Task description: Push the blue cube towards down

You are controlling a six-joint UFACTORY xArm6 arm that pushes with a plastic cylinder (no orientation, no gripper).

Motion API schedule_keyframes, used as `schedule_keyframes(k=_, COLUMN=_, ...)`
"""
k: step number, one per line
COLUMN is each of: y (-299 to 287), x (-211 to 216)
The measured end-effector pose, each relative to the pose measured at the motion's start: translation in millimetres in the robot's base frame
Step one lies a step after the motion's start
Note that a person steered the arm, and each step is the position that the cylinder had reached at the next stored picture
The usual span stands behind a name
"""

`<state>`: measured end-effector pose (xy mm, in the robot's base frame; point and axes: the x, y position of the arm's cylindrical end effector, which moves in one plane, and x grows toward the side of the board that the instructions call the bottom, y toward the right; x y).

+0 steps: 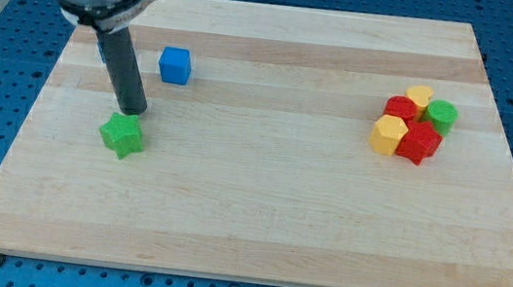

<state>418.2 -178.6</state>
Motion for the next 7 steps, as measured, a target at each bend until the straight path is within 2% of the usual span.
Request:
schedule_keyframes(k=2, y=-1, x=-112)
schedule_keyframes(k=3, y=12, x=-142)
schedule_keyframes(k=6, y=28, x=-131)
schedule_keyframes(k=7, y=28, x=-112)
